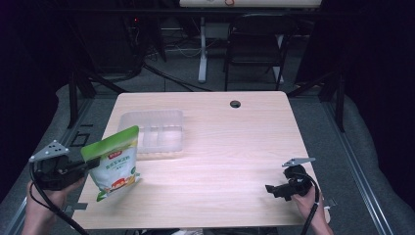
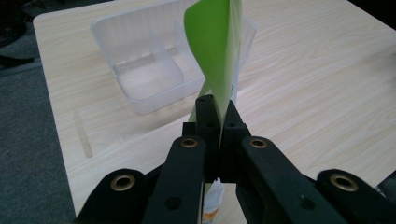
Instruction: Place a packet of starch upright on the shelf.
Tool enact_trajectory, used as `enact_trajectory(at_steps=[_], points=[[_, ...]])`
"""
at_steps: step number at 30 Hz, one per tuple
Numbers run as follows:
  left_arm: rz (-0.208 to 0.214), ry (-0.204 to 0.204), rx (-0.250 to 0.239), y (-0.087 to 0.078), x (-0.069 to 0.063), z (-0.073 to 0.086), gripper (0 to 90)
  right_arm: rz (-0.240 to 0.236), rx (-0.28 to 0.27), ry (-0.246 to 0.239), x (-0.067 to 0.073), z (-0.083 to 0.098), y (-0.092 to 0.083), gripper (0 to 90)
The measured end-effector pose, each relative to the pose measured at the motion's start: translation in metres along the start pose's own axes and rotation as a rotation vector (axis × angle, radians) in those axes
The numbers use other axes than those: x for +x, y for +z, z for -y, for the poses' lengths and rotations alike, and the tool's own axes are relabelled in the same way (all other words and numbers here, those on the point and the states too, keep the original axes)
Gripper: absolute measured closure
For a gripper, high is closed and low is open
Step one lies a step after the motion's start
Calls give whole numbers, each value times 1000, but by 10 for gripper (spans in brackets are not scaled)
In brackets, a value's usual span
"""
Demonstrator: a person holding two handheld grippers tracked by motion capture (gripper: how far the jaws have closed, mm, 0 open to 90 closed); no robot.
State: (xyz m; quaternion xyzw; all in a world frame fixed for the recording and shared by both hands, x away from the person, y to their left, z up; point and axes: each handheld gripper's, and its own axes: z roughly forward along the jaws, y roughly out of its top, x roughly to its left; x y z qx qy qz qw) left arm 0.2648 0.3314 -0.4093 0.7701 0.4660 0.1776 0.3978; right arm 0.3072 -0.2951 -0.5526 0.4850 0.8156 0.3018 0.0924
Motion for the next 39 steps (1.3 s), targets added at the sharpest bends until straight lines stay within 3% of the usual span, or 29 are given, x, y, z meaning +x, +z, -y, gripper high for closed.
enact_trajectory(at_steps=[13, 23, 39], points=[[-12, 25, -19, -8, 2, -18, 900, -1, -2, -5, 0, 0, 0, 16], [-28, 40, -81, -13, 3, -40, 900, -2, -7, -4, 0, -1, -1, 16], [-51, 78, -107, -13, 6, -76, 900, 2, -10, -4, 0, -1, -1, 16]])
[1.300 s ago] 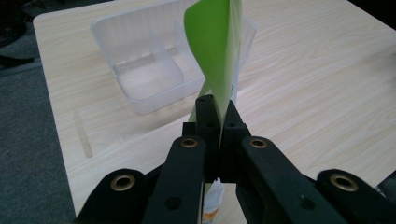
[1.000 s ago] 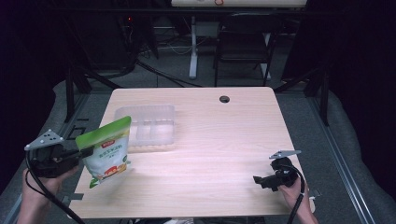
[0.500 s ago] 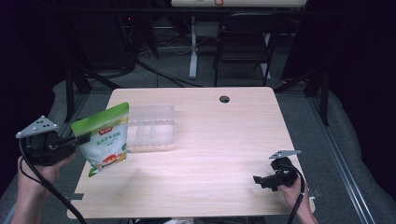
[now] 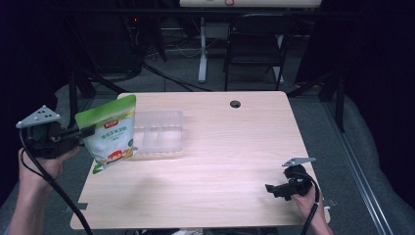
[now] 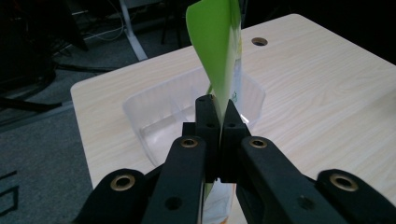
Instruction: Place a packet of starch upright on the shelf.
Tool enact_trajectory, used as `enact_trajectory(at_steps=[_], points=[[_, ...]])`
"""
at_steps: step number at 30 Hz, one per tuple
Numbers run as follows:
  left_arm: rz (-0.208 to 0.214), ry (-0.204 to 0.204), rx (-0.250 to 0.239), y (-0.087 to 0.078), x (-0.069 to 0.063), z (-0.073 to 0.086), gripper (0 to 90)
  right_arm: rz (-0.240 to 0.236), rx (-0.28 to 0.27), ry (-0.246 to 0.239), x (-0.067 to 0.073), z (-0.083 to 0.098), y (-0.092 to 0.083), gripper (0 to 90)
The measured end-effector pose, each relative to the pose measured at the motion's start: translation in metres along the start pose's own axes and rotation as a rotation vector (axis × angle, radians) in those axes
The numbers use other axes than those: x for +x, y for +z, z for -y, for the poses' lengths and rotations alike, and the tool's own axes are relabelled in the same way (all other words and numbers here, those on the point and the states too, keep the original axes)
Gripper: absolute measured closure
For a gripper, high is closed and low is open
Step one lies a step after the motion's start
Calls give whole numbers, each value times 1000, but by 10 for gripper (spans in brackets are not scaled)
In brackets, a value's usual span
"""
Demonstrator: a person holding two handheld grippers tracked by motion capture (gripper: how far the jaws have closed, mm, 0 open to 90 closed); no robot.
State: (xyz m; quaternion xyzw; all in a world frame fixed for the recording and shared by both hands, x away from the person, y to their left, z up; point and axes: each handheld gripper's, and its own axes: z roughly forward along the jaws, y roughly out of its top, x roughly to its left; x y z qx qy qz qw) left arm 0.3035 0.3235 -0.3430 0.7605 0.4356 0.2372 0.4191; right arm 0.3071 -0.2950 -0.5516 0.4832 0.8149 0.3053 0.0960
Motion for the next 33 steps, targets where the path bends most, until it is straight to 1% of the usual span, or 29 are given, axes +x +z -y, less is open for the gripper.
enact_trajectory(at_steps=[1, 2, 3, 4, 5, 10, 15, 22, 26, 30, 33], points=[[-6, 6, -1, 1, 1, -5, 900, 0, 0, 0, 0, 0, 0, 16], [-6, 6, -1, 1, 1, -5, 900, 0, 0, 0, 0, 0, 0, 16], [-10, 8, -4, 2, 3, -10, 900, 1, -1, 0, 0, 0, 0, 16], [-10, 8, -4, 2, 3, -10, 900, 1, -1, 0, 0, 0, 0, 16], [-15, 7, -10, 4, 5, -14, 900, 0, 0, 1, 0, 0, 0, 16], [-31, 10, -15, 7, 8, -21, 900, 0, 0, 1, 0, 0, 0, 16], [-45, 11, -15, 15, 12, -31, 900, 1, 0, 1, 0, 0, 0, 16], [-52, 15, -5, 24, 15, -39, 900, 0, 0, 1, 0, 0, 0, 16], [-57, 10, -6, 30, 17, -43, 900, 0, -1, 0, 0, 0, 0, 16], [-66, 16, -3, 37, 19, -49, 900, 0, -1, 0, 0, 0, 0, 16], [-71, 10, -4, 42, 20, -51, 900, 0, -3, -1, 0, 0, 0, 16]])
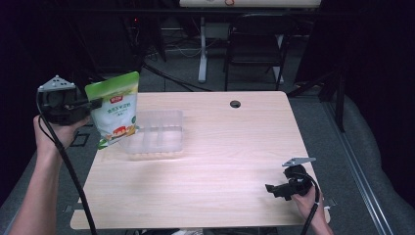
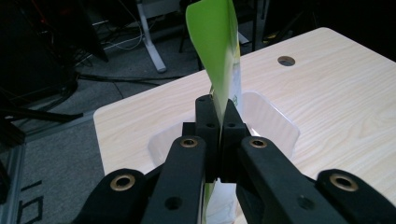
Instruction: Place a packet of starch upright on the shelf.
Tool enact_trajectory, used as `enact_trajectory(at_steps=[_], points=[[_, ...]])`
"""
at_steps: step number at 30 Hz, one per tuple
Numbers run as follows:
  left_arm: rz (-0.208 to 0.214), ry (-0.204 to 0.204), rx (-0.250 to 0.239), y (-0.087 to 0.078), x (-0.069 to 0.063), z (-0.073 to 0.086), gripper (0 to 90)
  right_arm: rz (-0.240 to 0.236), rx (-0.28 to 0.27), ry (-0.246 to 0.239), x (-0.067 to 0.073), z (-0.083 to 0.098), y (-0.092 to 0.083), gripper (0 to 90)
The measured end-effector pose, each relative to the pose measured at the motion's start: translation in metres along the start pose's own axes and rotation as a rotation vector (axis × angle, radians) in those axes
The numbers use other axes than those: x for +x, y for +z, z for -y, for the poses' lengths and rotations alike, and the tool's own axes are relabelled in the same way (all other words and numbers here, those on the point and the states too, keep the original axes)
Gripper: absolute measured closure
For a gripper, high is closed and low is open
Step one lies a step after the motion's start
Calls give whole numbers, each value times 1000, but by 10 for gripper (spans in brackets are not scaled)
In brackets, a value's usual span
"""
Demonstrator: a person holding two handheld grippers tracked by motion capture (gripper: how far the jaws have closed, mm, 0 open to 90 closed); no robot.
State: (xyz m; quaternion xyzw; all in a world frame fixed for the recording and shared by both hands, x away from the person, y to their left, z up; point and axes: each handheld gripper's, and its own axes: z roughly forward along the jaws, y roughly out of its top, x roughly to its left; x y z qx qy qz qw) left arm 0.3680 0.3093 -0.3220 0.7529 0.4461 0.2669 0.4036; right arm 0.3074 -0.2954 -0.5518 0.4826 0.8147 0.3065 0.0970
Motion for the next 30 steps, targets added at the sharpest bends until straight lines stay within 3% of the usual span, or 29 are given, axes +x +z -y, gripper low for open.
enact_trajectory(at_steps=[10, 30], points=[[-24, 7, 35, 14, 2, -5, 900, -1, 3, 2, 0, 0, 0, 16], [-77, -51, 7, 49, 10, -7, 900, -6, 6, 5, 0, 0, 1, 16]])
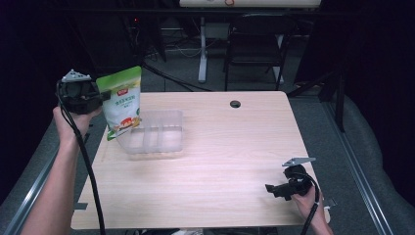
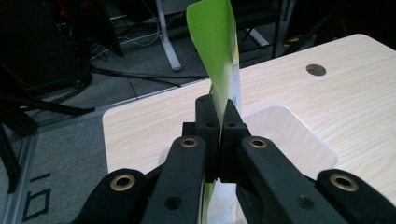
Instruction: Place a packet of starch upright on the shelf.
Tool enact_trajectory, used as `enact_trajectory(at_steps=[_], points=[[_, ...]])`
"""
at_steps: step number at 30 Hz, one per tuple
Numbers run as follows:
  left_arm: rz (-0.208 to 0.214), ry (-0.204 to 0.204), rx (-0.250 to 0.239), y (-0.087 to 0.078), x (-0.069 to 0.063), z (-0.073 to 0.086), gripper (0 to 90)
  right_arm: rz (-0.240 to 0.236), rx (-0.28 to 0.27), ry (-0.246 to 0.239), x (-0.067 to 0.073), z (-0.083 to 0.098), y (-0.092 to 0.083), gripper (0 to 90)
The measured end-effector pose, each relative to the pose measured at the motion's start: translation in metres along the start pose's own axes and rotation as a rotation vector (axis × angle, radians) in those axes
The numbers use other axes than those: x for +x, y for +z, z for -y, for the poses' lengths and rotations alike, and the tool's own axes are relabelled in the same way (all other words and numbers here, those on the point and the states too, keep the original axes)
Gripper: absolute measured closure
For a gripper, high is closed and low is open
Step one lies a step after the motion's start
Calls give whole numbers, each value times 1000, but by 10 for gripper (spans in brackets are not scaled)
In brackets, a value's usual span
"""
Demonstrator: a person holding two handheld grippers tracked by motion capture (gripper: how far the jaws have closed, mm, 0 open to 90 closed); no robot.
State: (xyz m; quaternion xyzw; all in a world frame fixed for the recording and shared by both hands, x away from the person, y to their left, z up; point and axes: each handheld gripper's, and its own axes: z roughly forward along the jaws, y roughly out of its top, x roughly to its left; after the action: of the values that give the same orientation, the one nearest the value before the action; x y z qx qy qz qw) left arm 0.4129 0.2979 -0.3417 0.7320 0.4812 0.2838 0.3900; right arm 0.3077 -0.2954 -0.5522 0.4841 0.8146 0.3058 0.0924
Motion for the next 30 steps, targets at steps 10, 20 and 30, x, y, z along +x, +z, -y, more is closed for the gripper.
enact_trajectory(at_steps=[10, 20, 30], points=[[-24, -19, -13, 15, -2, 5, 900, 0, -1, -1, 0, 0, 0, 16], [-48, -5, -1, 29, -7, 12, 900, -1, 0, -2, 0, 0, 0, 16], [-55, -26, -21, 34, -2, 20, 900, 0, 1, -3, 0, 0, 0, 16]])
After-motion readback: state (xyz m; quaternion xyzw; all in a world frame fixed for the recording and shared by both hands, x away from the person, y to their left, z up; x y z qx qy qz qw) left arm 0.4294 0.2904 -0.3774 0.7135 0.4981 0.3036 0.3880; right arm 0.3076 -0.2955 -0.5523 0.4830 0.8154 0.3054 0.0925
